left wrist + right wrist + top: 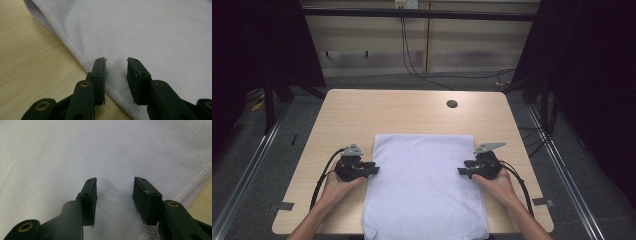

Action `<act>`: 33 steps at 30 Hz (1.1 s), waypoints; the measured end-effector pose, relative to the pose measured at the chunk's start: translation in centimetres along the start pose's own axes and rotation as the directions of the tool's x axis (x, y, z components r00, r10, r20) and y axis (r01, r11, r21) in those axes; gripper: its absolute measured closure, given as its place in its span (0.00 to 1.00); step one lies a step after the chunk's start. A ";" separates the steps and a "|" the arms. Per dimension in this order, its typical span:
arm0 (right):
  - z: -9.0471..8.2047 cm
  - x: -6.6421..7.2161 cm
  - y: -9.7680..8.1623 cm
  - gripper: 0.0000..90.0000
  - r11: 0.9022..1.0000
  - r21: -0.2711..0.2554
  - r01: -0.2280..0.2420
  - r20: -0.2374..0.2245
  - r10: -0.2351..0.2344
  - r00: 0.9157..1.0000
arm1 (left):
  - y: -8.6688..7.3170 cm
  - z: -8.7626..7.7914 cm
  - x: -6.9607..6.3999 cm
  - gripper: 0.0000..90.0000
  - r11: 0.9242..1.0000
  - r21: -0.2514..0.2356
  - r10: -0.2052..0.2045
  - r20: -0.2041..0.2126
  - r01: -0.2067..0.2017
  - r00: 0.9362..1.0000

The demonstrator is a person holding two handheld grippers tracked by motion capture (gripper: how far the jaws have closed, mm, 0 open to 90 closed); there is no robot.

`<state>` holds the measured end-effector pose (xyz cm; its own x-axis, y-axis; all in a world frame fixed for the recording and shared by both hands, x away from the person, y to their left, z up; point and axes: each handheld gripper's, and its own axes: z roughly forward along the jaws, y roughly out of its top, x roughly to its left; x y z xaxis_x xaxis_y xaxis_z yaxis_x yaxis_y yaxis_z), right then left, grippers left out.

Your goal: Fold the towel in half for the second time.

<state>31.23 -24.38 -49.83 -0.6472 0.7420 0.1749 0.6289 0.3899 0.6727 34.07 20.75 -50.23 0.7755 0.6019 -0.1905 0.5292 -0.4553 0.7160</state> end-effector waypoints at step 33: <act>-5.5 -0.1 -1.2 0.55 0.996 -0.094 0.007 -0.027 -0.009 1.000 | -0.5 -4.4 -2.1 0.64 0.998 -0.066 -0.006 0.046 0.009 0.999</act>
<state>28.22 -27.93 -46.68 -0.6643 0.7235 0.1880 0.5815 0.3420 0.7382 30.64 22.61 -47.27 0.7873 0.5739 -0.2253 0.5124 -0.4057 0.7569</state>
